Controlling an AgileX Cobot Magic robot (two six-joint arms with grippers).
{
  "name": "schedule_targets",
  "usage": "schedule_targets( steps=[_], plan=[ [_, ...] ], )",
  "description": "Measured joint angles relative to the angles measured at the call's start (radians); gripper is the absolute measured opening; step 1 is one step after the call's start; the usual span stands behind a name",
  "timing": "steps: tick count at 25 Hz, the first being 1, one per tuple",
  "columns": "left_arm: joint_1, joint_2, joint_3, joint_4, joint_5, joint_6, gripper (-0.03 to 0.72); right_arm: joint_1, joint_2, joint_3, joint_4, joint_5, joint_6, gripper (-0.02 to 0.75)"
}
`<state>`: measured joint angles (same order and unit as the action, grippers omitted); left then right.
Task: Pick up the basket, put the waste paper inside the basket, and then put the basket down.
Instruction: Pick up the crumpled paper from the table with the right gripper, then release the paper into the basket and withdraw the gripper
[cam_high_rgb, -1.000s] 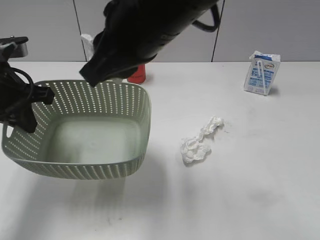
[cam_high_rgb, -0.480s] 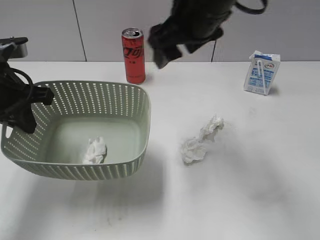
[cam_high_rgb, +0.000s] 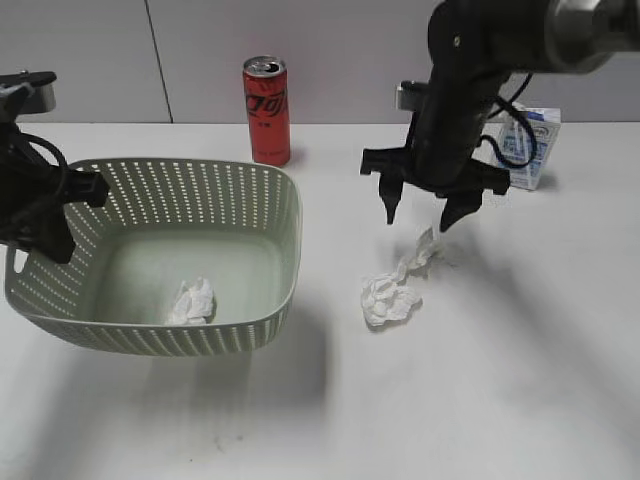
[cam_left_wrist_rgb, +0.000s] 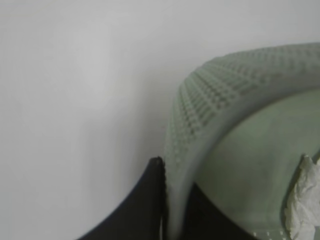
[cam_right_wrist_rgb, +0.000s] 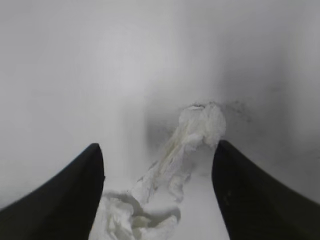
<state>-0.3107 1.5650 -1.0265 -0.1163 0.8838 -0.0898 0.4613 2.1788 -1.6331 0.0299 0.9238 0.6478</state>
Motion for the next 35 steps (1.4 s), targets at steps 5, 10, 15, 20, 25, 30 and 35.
schedule_targets(
  steps=[5, 10, 15, 20, 25, 30, 35],
  plan=[
    [0.0, 0.0, 0.0, 0.001, -0.016, 0.0, 0.0, 0.0, 0.082, 0.0, 0.006, 0.071, 0.075, 0.503],
    [0.0, 0.0, 0.0, 0.001, -0.023, 0.0, 0.0, 0.0, 0.093, 0.0, 0.006, 0.08, 0.081, 0.295],
    [0.0, 0.0, 0.0, 0.001, -0.025, 0.0, 0.0, 0.002, 0.082, -0.063, -0.001, 0.048, 0.024, 0.02],
    [0.0, 0.0, 0.0, 0.002, -0.021, 0.0, 0.0, 0.068, -0.054, -0.172, 0.029, -0.022, -0.281, 0.01],
    [0.0, 0.0, 0.0, 0.003, -0.019, 0.0, 0.0, 0.241, -0.198, -0.21, 0.07, -0.065, -0.648, 0.008],
    [0.0, 0.0, 0.0, -0.007, -0.009, 0.0, 0.0, 0.391, -0.169, -0.205, 0.119, -0.036, -0.947, 0.05],
    [0.0, 0.0, 0.0, -0.011, -0.001, 0.0, 0.0, 0.419, -0.135, -0.206, 0.122, 0.062, -1.009, 0.528]
  ],
)
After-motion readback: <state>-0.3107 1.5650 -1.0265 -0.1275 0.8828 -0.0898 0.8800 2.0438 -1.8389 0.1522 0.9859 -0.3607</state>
